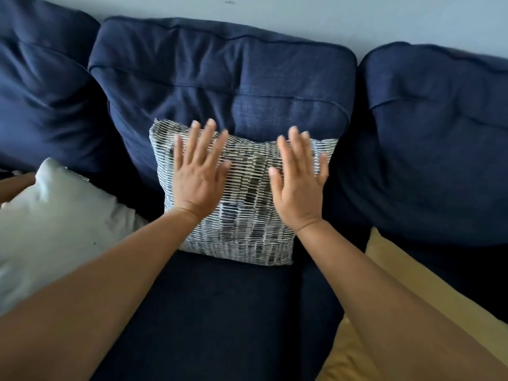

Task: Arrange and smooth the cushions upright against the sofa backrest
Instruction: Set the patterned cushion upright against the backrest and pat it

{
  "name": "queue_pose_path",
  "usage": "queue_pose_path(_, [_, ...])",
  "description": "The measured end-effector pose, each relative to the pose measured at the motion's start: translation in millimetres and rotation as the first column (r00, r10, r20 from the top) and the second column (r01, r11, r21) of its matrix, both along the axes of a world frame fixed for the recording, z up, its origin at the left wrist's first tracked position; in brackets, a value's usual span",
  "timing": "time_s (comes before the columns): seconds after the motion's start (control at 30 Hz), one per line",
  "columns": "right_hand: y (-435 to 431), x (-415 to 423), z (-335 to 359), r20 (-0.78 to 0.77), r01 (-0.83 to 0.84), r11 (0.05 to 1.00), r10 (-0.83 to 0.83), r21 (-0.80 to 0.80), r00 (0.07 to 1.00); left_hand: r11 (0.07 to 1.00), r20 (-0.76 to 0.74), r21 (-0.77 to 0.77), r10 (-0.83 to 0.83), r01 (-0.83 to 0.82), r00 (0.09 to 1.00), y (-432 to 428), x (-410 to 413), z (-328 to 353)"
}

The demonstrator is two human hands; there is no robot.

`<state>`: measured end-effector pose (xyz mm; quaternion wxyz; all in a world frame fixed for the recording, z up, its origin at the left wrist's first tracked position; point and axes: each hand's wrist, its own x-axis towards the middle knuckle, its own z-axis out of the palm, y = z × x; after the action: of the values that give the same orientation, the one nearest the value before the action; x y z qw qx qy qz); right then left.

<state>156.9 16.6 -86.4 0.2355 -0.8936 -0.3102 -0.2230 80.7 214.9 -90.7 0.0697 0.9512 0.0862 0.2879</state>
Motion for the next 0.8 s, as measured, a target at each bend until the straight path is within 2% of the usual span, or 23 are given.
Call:
queue_pose_path(0.07, [-3.4, -2.5, -13.2, 0.013, -0.117, 0.966, 0.123, -0.23, 0.992, 0.992, -0.193, 0.094, -0.062, 0.081, 0.979, -4.5, -1.4, -9.9])
queue_pose_path(0.13, [-11.6, 2.0, -22.6, -0.019, -0.119, 0.921, 0.121, -0.372, 0.993, 0.99, -0.32, 0.127, -0.024, 0.068, 0.947, 2.4, -2.0, -16.8])
queue_pose_path(0.23, [-27.5, 17.7, -24.8, -0.12, -0.01, 0.912, -0.043, -0.411, 0.992, 0.989, -0.412, 0.138, 0.108, -0.056, 0.905, 22.0, -3.3, -19.2])
queue_pose_path(0.33, [-34.5, 22.9, -20.4, -0.152, 0.01, 0.892, -0.088, -0.453, 0.984, 0.98, -0.48, 0.129, 0.194, -0.15, 0.855, 26.6, -2.9, -16.1])
queue_pose_path(0.4, [-35.5, 18.7, -15.5, -0.184, 0.005, 0.907, -0.091, -0.421, 0.979, 0.978, -0.465, 0.072, 0.206, -0.196, 0.861, 17.6, -2.3, -11.3])
queue_pose_path(0.5, [-52.0, 8.0, -9.6, -0.233, 0.03, 0.954, -0.103, -0.298, 0.967, 0.982, -0.334, -0.066, 0.146, -0.178, 0.931, -14.5, -4.3, -1.7])
queue_pose_path(0.63, [-106.8, -5.0, -12.6, -0.24, 0.113, 0.962, -0.175, -0.249, 0.955, 0.991, -0.18, -0.111, -0.09, 0.071, 0.979, -87.3, -5.9, 6.5])
queue_pose_path(0.8, [-203.3, -23.0, -25.4, -0.321, 0.296, 0.906, -0.389, -0.303, 0.863, 0.947, -0.13, -0.17, -0.296, 0.273, 0.946, -186.6, -4.0, 0.0])
